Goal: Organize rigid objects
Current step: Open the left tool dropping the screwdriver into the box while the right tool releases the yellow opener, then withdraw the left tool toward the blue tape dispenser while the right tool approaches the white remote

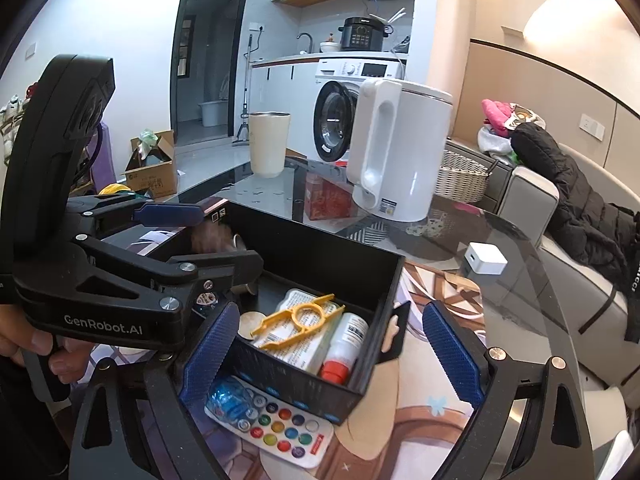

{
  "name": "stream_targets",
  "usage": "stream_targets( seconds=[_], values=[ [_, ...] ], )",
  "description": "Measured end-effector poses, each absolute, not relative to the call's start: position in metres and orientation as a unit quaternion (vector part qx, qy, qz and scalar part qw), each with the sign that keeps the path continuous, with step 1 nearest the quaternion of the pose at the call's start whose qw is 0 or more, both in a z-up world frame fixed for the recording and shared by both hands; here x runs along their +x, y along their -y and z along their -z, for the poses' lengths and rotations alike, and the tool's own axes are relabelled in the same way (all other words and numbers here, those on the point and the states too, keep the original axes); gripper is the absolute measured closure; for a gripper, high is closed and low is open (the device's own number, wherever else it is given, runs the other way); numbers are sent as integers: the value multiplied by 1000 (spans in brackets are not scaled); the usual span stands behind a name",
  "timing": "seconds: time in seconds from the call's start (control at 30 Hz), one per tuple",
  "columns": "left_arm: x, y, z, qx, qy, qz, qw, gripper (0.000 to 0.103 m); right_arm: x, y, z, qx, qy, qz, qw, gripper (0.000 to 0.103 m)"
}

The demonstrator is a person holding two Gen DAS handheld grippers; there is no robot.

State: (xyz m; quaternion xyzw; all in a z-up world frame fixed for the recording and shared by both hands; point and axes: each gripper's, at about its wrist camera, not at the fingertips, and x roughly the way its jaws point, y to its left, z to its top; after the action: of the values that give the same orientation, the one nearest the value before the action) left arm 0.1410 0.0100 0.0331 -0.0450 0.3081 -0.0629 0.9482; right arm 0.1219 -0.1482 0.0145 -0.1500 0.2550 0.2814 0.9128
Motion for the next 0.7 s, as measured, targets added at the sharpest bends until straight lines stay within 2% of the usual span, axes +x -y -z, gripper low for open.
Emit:
stream_targets(
  seconds=[0.3,0.7],
  values=[
    [122,-19,-33,-54,-315,37,947,0,109,167,-17,-131,-266,-271,916,1],
    [96,-20,-27,-45,-329,17,943,0,105,178,0,-103,-333,-239,906,1]
  ],
)
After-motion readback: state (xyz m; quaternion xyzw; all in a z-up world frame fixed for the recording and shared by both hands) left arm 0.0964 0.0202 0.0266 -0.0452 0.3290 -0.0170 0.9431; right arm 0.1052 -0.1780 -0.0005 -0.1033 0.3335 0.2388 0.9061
